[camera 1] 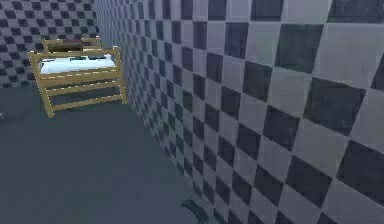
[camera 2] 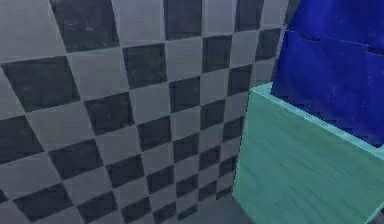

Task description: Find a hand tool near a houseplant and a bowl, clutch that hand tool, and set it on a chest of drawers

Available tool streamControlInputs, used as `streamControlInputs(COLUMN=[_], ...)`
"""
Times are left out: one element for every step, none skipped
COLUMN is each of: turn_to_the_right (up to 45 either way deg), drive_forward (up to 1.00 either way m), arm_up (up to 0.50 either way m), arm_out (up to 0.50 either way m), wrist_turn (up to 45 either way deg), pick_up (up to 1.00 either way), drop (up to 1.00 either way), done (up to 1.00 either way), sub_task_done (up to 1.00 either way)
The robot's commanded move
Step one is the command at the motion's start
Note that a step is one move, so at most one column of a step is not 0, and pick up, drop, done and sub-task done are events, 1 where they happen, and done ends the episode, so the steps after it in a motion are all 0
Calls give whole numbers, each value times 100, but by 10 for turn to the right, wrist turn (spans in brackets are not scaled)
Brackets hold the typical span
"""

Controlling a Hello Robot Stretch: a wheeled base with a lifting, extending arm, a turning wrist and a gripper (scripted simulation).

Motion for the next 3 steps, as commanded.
streamControlInputs(turn_to_the_right=[-450,-450,-450], drive_forward=[0,0,0], arm_up=[0,0,0], arm_out=[0,0,0], wrist_turn=[0,0,0], pick_up=[0,0,0], drop=[0,0,0], done=[0,0,0], sub_task_done=[0,0,0])
